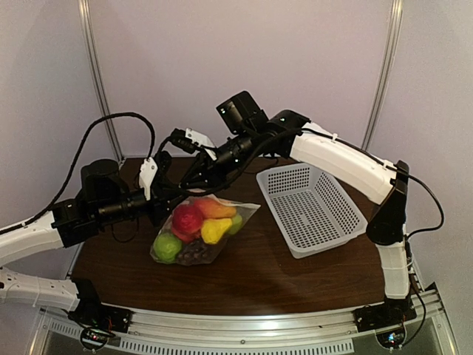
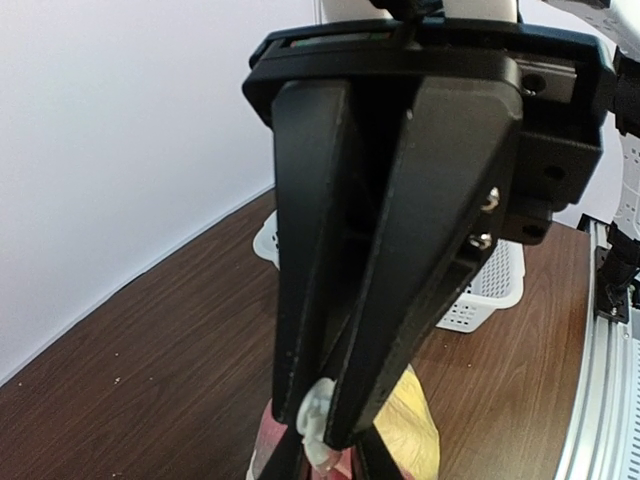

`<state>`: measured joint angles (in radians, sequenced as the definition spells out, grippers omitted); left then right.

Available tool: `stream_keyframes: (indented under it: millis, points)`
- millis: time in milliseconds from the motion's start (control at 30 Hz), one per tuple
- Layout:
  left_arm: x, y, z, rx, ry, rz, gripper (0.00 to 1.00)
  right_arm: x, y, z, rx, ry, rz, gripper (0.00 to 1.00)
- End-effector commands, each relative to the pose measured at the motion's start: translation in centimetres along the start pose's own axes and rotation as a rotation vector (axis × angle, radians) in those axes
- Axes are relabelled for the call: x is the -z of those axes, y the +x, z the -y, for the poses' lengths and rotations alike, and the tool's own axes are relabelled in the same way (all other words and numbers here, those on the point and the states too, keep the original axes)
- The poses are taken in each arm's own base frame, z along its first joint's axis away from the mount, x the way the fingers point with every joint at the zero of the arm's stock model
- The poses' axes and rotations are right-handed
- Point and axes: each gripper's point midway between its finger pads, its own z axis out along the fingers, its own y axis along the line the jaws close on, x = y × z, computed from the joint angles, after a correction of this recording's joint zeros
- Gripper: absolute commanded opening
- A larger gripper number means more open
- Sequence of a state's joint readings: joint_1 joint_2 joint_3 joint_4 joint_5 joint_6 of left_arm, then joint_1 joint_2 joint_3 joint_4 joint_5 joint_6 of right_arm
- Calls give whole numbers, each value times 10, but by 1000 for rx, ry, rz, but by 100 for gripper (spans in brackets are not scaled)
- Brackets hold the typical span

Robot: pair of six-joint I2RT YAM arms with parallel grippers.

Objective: Open the zip-top bag and remove the fake food

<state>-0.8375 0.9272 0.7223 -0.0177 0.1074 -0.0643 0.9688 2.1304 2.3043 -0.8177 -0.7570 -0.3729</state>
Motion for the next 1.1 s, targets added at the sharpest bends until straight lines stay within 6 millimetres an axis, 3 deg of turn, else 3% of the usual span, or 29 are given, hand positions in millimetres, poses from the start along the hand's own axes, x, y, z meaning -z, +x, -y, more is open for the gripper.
stream_keyframes:
  millis: [0,133,267,700,933,1067]
  points:
    - [0,-19,-2,-19,-4,44,12,12,-4,0,28,35,-6,0]
    - [4,-22,-7,-28,-31,56,0,13,2,3,42,55,-32,0]
    - [12,-23,-13,-31,-70,59,0,13,18,6,43,63,-71,0]
    - [33,-25,-25,-38,-161,98,0,21,79,42,-31,135,-192,0]
    - [40,-25,-30,-39,-193,100,0,38,101,55,-61,171,-232,0]
    - [45,-23,-34,-38,-218,105,0,50,126,62,-88,190,-281,0]
